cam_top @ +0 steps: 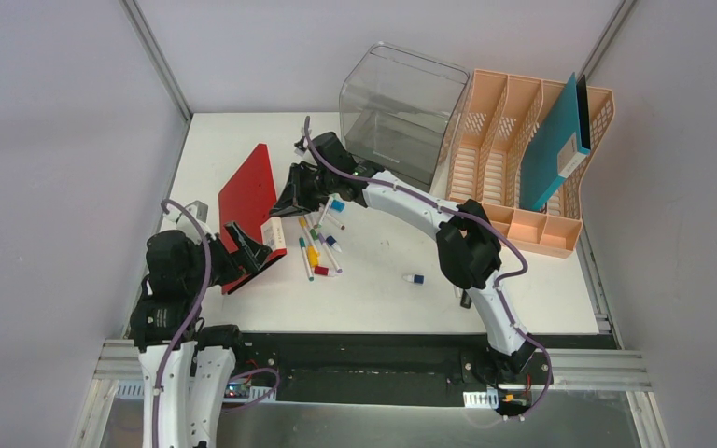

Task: Organize the desk
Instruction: Pick up the folder from the corner of the board.

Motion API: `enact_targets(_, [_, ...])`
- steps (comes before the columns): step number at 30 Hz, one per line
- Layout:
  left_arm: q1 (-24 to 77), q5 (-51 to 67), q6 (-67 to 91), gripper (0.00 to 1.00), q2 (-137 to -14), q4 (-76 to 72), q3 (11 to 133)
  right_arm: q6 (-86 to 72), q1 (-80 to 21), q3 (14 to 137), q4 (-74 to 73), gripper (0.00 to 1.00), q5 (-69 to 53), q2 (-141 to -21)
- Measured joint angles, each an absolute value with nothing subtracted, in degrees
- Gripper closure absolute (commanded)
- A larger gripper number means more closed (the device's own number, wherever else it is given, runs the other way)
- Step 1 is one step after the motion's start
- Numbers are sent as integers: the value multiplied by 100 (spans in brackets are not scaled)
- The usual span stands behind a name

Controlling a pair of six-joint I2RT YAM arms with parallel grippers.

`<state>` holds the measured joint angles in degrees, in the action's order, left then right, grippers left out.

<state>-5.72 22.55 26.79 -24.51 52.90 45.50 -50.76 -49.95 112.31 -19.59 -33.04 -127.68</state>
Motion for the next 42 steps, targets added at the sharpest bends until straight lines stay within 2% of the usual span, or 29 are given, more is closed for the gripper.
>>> enact_targets(8, [-541,2261,2349,7,-2847,5264,4552,-4976,-4995,11443,-2108,100,-3306,-12844])
enact_targets(13, [62,2080,2222,6,-3258,5247,4635,-4941,-4995,11550,-2128,100,-3308,-12929])
enact_targets(17, [1382,1293,2255,6,-3671,5245,4860,-4919,-4995,11557,-2132,100,-3308,-12936])
enact_targets(22, [2869,-270,2421,5,-4324,5282,5266,-4895,-4995,11583,-2158,100,-3312,-12940])
enact_targets(30, [3953,-2298,2856,6,-5046,5546,5424,-4897,-4995,11675,-2180,100,-3374,-13019])
enact_targets(37, [4362,-3607,3138,13,-5721,5542,5428,-4897,-4995,11679,-2180,100,-3391,-13039])
enact_targets(39, [4401,-3824,3225,19,-5920,5507,5428,-4897,-4998,11679,-2180,100,-3391,-13039])
enact_targets(41, [4431,-4003,3310,32,-6071,5459,5428,-4897,-4995,11679,-2180,100,-3393,-13039])
enact_targets(42, [4434,-4071,3356,33,-6119,5435,5426,-4897,-4995,11679,-2180,100,-3393,-13039])
